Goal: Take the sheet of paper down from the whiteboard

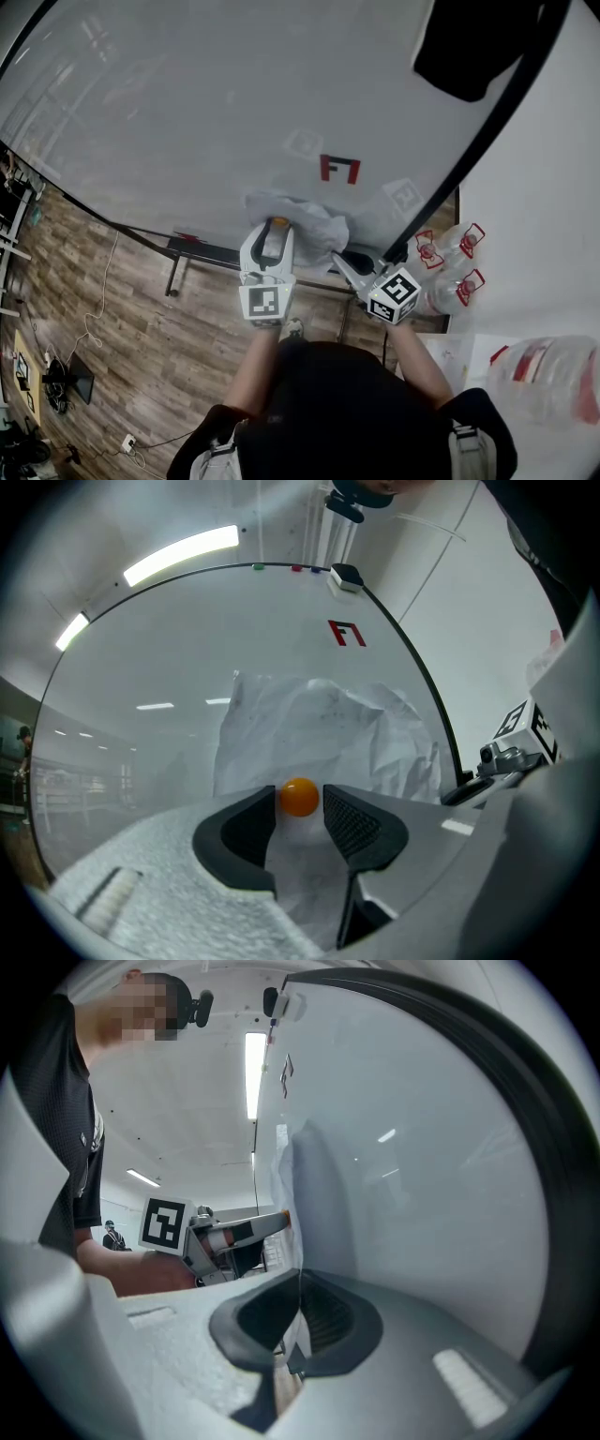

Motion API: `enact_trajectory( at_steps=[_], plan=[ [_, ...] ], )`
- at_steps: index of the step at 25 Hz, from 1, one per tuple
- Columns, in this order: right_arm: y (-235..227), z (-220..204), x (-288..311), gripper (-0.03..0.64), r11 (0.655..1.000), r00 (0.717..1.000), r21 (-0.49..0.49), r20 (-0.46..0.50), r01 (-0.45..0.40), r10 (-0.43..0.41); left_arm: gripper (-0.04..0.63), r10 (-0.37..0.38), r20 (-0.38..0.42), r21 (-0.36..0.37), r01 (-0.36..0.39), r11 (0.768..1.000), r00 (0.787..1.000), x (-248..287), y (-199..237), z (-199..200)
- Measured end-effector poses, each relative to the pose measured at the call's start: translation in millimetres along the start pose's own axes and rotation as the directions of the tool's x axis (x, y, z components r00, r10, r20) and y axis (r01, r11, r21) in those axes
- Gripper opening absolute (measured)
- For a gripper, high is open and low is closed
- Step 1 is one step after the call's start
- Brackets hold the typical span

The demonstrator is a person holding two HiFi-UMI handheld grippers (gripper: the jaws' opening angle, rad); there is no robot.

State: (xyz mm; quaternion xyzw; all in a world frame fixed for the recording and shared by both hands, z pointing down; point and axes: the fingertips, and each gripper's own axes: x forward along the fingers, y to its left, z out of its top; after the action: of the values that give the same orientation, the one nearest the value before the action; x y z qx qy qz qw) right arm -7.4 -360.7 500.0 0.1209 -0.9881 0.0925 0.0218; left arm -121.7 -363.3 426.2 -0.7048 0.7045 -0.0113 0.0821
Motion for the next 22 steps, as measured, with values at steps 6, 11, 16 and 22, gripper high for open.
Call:
enact_trajectory(
  at_steps=[6, 11, 16, 22],
  plan=[
    [0.6, 2.1, -0.2, 0.005, 1.000, 1.000, 0.001, 0.004, -0.001, 0.001, 0.154, 0.015, 0.002, 0.006, -0.015, 1.000, 1.000, 2.2, 2.3, 1.8],
    [-0.6, 1.7, -0.7, 0.005, 1.000, 1.000, 0.002, 0.007, 0.001, -0.001, 0.139, 0.022, -0.001, -0.002, -0.022, 1.000, 1.000, 2.7, 0.4, 1.6],
    [-0.4, 2.9, -1.2, 0.005, 1.000, 1.000, 0.009, 0.015, 0.001, -0.001, 0.135, 0.018, -0.002, -0.018, -0.018, 1.000, 1.000, 2.5, 0.5, 1.4],
    [-1.0, 1.2, -1.1, 0.005, 0.999, 1.000, 0.032, 0.021, -0.006, 0.006, 0.135, 0.008, -0.002, -0.026, -0.008, 1.000, 1.000, 3.6, 0.2, -0.5]
  ],
)
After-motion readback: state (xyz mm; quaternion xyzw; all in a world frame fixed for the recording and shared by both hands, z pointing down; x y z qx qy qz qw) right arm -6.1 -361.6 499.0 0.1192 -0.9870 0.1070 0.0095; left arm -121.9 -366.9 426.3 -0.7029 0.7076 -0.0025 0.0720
